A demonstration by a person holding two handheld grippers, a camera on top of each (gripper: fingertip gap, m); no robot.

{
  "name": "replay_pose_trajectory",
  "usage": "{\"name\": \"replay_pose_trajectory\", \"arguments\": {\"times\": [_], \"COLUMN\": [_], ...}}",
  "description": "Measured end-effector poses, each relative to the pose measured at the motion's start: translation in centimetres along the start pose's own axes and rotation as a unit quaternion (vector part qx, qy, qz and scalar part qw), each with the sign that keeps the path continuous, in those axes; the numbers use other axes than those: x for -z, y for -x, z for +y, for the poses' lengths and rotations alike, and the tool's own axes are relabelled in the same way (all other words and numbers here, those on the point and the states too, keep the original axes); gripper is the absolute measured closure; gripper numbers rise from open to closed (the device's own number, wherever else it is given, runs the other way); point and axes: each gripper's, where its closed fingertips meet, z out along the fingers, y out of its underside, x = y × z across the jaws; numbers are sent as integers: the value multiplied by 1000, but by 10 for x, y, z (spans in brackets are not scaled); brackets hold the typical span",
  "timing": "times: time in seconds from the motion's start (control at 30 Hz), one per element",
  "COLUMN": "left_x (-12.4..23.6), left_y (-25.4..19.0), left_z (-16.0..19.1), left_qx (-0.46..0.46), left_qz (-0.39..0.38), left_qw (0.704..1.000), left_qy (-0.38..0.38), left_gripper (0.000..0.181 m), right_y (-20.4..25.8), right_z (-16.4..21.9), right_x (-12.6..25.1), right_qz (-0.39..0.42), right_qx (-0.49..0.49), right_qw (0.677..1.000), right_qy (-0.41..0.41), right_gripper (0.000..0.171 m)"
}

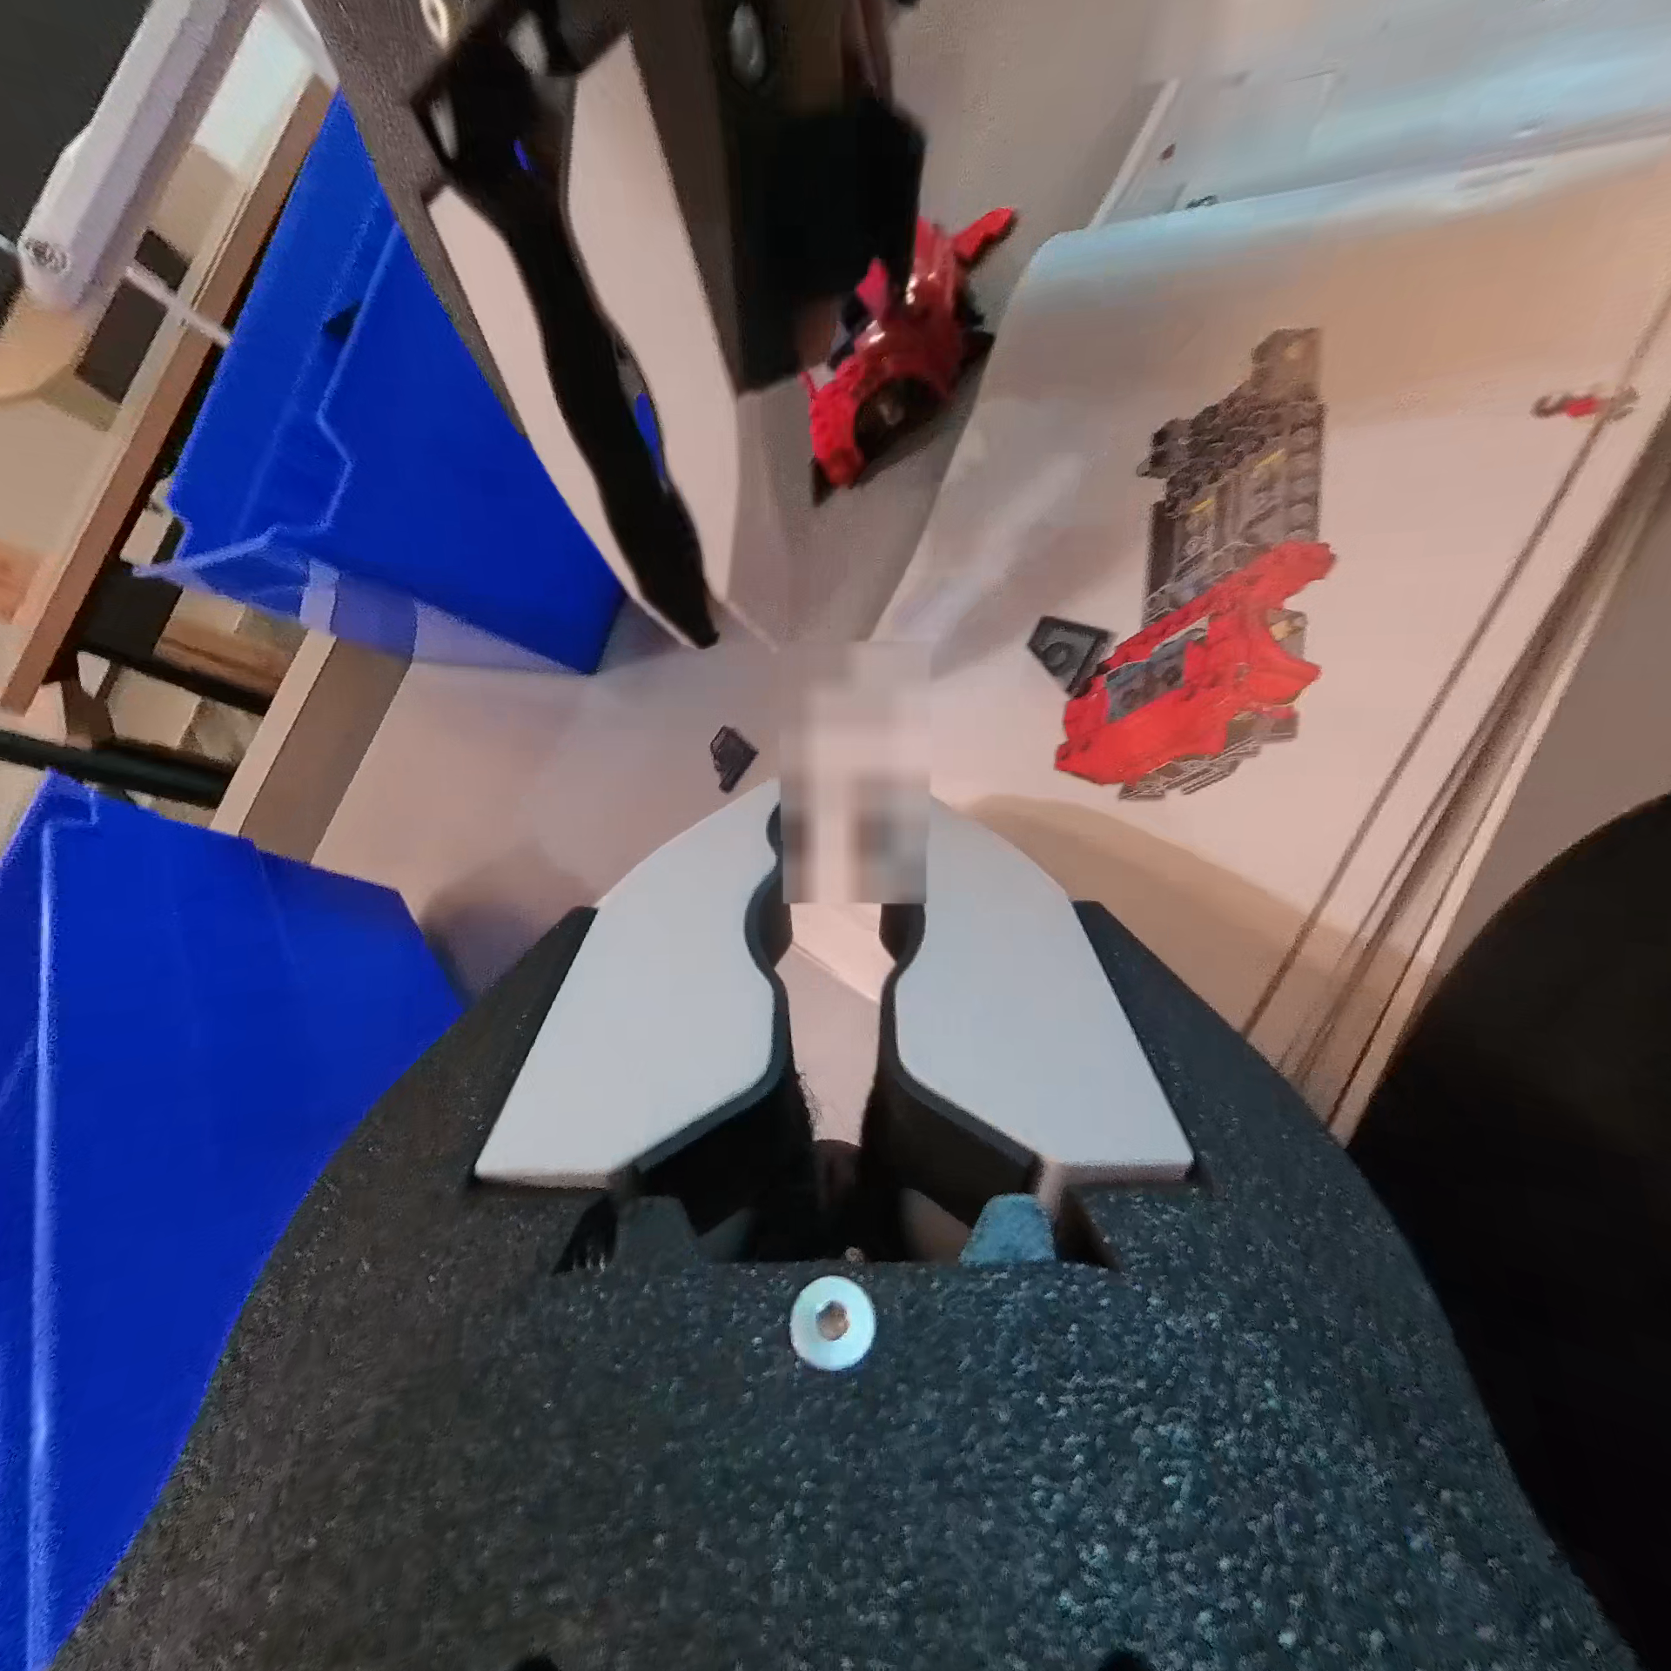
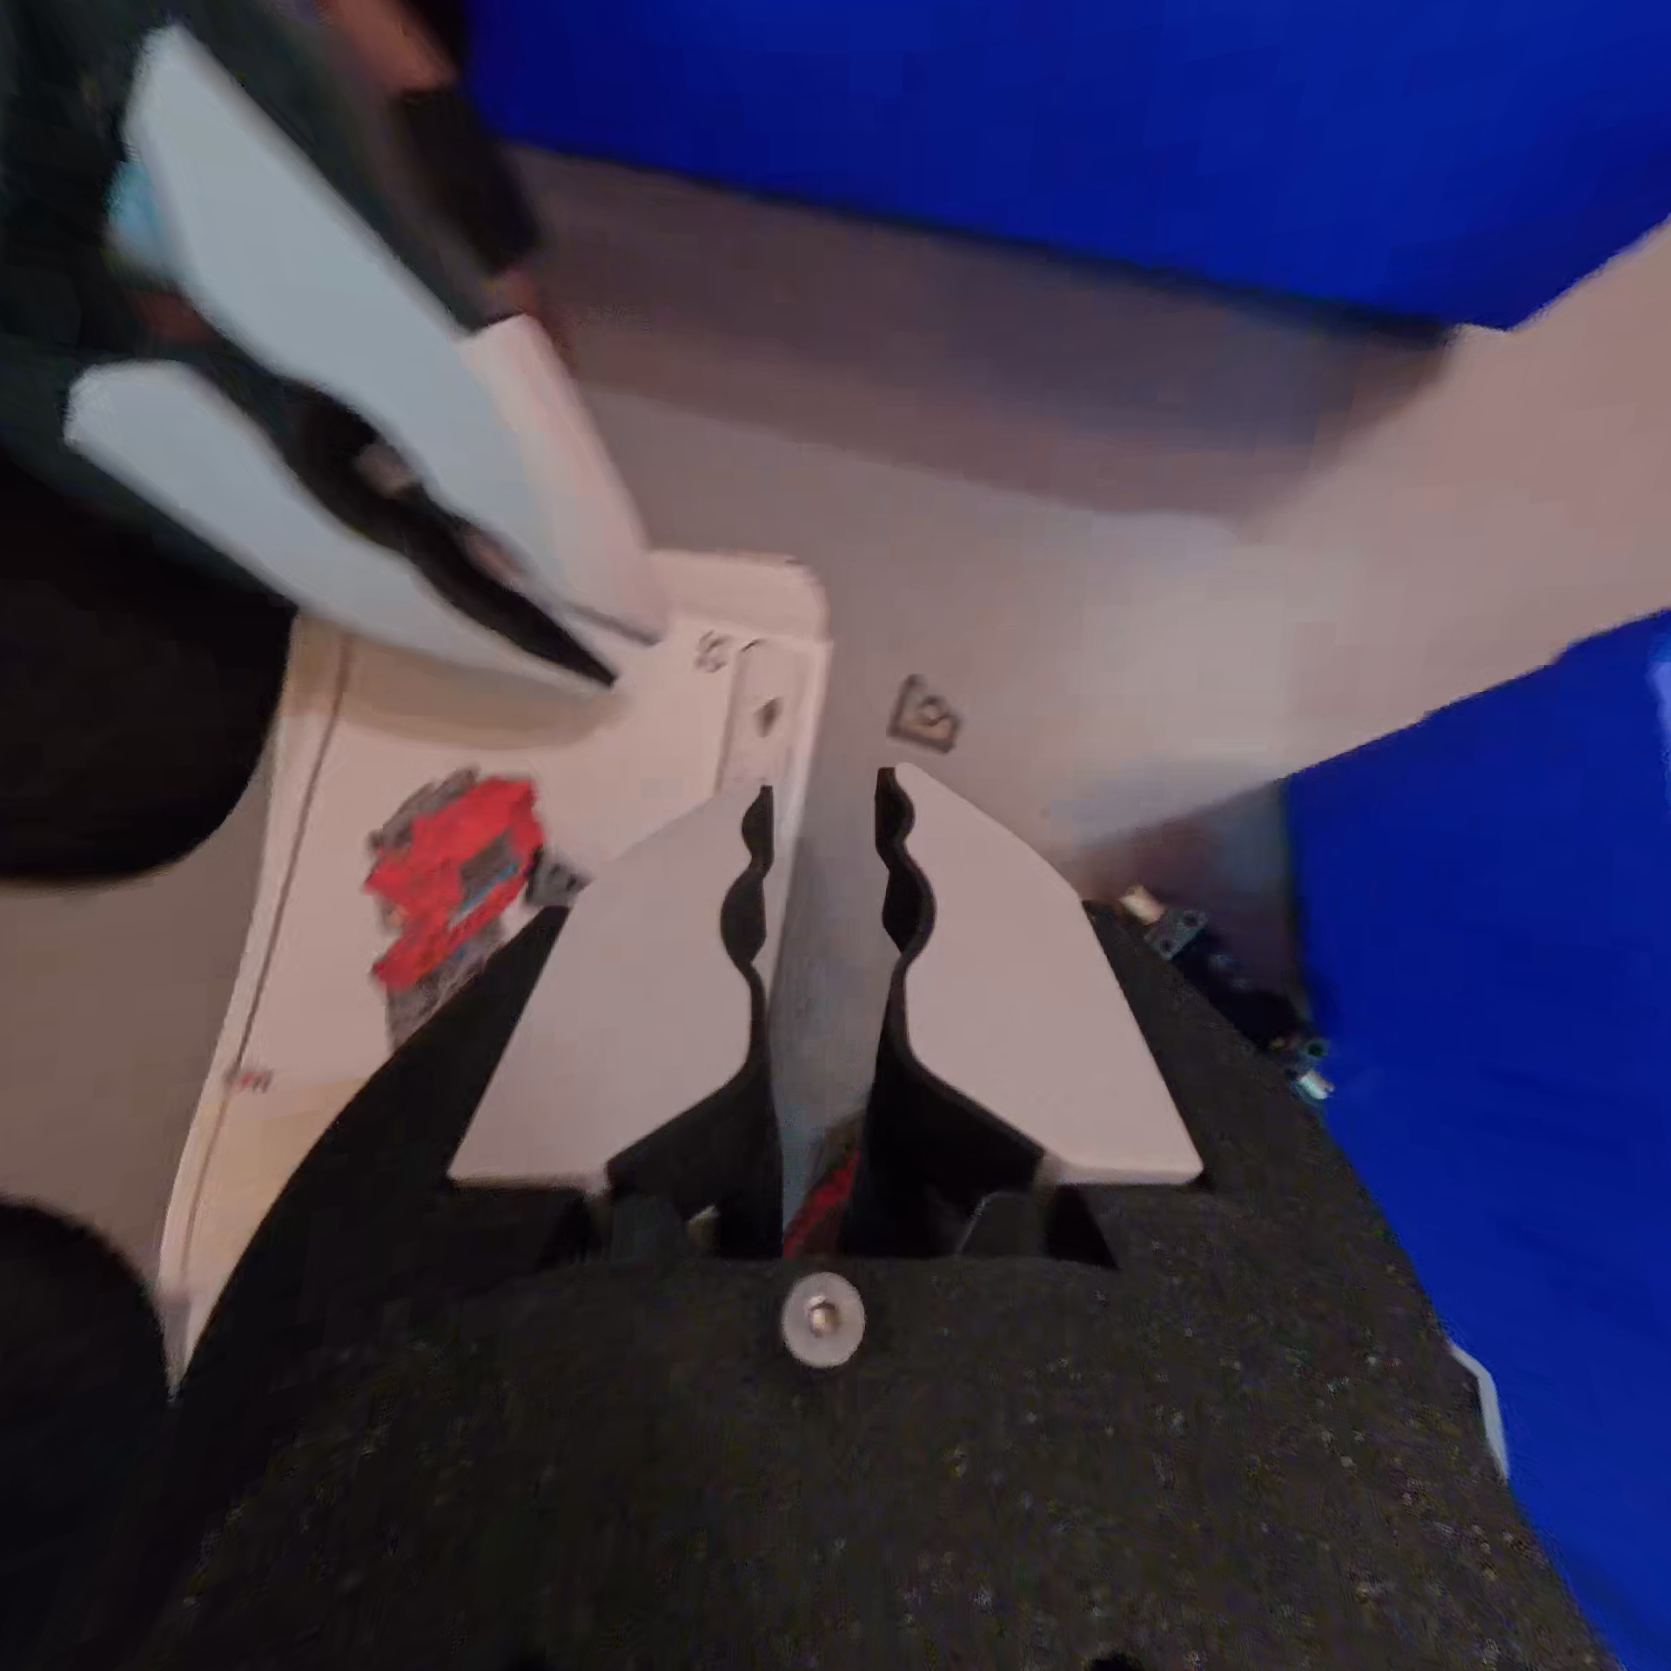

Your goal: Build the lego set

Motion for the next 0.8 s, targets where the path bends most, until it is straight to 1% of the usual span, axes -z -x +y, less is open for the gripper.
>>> {"name": "replay_pose_trajectory", "arguments": {"times": [0.1, 0.2, 0.23, 0.37, 0.43, 0.5, 0.63, 0.73, 0.8], "left_x": [1, 1, 1, 2, 2, 2, 2, 2, 4], "left_y": [3, 4, 4, 5, 5, 5, 4, 9, 14], "left_z": [1, 2, 2, 1, 0, 0, 1, 1, 0], "left_qx": [12, 12, 13, 17, 16, 12, 8, 16, 19], "left_qz": [-7, -11, -11, -15, -16, -16, -17, -28, -45], "left_qw": [1000, 1000, 1000, 1000, 1000, 1000, 1000, 999, 999], "left_qy": [-1, 3, 5, 1, -2, -2, 2, 2, -4], "left_gripper": [167, 167, 167, 167, 167, 167, 167, 167, 166], "right_y": [-14, -22, -23, -24, -28, -29, -26, -25, -14], "right_z": [-3, 3, -2, -1, 2, 4, 1, 2, -2], "right_x": [-22, -37, -38, -39, -36, -34, -38, -37, -32], "right_qz": [11, 38, 42, 37, 48, 50, 36, 32, -5], "right_qx": [-70, -83, -87, -94, -91, -98, -99, -91, -106], "right_qw": [997, 995, 995, 994, 994, 993, 994, 995, 994], "right_qy": [16, 43, 29, 33, 46, 44, 31, 25, -3], "right_gripper": [146, 144, 146, 150, 141, 142, 155, 155, 155]}}
